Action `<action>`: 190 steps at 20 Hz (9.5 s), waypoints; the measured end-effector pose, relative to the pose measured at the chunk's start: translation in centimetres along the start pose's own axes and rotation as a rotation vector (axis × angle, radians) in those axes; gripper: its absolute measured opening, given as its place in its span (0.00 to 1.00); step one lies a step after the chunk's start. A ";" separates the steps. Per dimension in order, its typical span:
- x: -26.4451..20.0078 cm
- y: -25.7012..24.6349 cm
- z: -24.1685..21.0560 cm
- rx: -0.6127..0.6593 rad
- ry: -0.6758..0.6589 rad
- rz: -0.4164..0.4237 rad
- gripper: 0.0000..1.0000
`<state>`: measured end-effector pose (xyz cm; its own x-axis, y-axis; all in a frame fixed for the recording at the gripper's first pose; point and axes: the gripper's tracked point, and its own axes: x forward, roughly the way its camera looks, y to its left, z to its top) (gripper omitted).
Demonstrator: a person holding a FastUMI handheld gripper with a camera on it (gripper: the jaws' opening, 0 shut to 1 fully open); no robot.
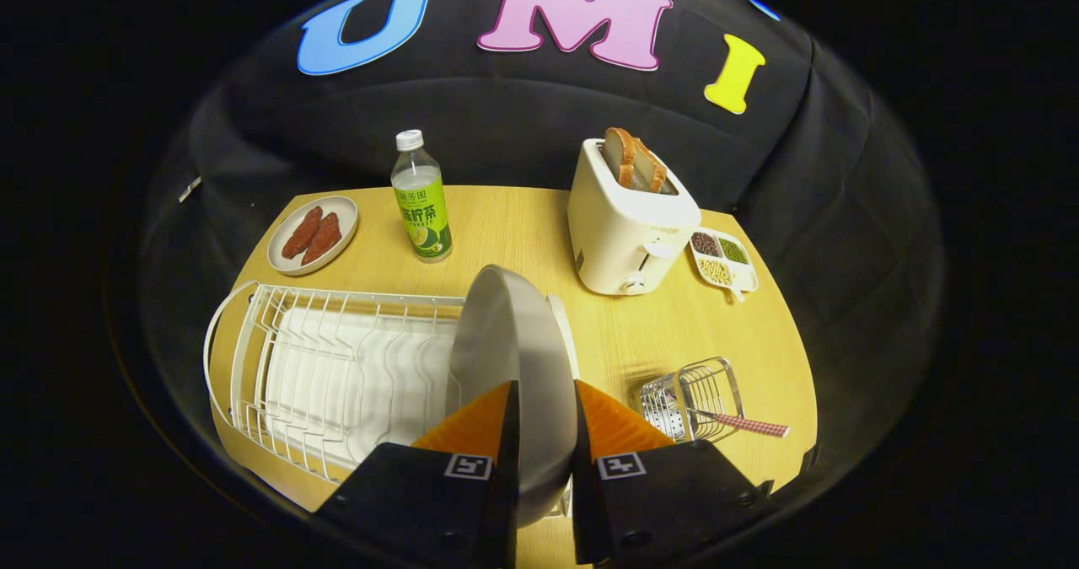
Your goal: Take the plate from the dish rack, then take the spoon from the basket and place it into the plate.
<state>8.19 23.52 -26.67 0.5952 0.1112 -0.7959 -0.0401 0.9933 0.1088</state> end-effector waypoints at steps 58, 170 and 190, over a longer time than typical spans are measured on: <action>-0.9 -16.0 -25.3 0.598 0.197 0.329 0.60; -12.6 -16.5 -15.5 0.005 -0.110 0.345 1.00; -33.2 -26.3 10.1 0.022 -0.853 0.113 0.98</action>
<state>-2.39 -6.67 2.90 0.9885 0.1385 -0.0612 -0.1257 0.9758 0.1789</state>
